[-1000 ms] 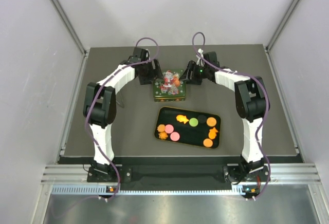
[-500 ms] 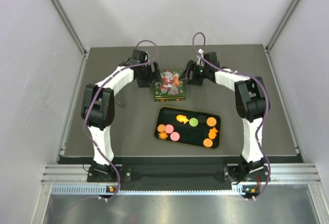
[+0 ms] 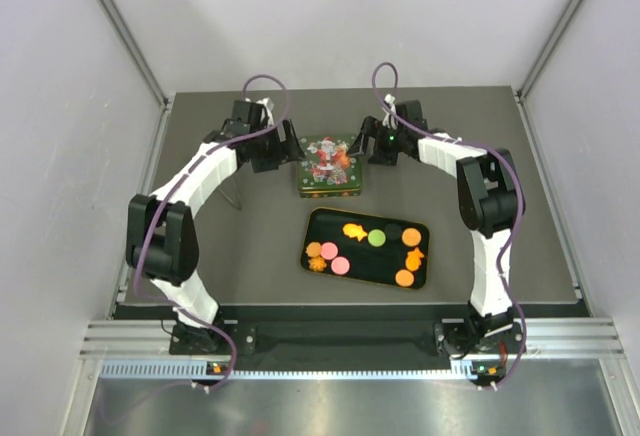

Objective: Pack the cookies

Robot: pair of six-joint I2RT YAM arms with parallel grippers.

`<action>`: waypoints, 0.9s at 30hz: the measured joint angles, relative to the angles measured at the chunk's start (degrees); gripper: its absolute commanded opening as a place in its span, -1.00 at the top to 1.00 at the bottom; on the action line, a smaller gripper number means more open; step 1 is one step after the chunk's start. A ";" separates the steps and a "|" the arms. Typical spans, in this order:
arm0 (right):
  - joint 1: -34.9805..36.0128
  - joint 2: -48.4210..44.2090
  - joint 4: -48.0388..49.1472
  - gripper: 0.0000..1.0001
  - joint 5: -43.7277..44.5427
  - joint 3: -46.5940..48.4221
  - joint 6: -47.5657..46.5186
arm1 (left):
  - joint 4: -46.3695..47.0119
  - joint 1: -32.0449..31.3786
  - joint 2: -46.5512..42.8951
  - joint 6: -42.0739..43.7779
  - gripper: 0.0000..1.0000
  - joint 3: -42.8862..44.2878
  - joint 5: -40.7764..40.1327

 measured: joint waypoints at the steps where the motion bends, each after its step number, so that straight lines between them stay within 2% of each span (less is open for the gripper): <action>1: -0.11 -0.04 -0.11 -0.78 0.13 0.28 -0.35 | 0.00 -0.13 -1.27 0.07 -0.79 -1.33 0.28; 6: -0.57 -0.04 -0.37 -0.83 0.57 3.13 -2.03 | 0.42 -1.77 -7.15 0.07 -0.74 -10.01 1.22; 10: -1.11 0.87 0.55 -0.84 -0.48 8.63 -3.41 | 0.66 -5.40 -9.27 -0.28 -0.71 -14.16 1.22; 16: -1.38 6.47 3.04 -0.88 -2.64 17.57 -6.29 | 2.16 -10.10 -8.33 -1.03 -0.68 -14.56 1.22; 27: -1.09 18.69 3.23 -0.93 -6.25 26.73 -8.33 | 4.42 -11.43 2.45 -3.65 -0.68 -10.99 0.76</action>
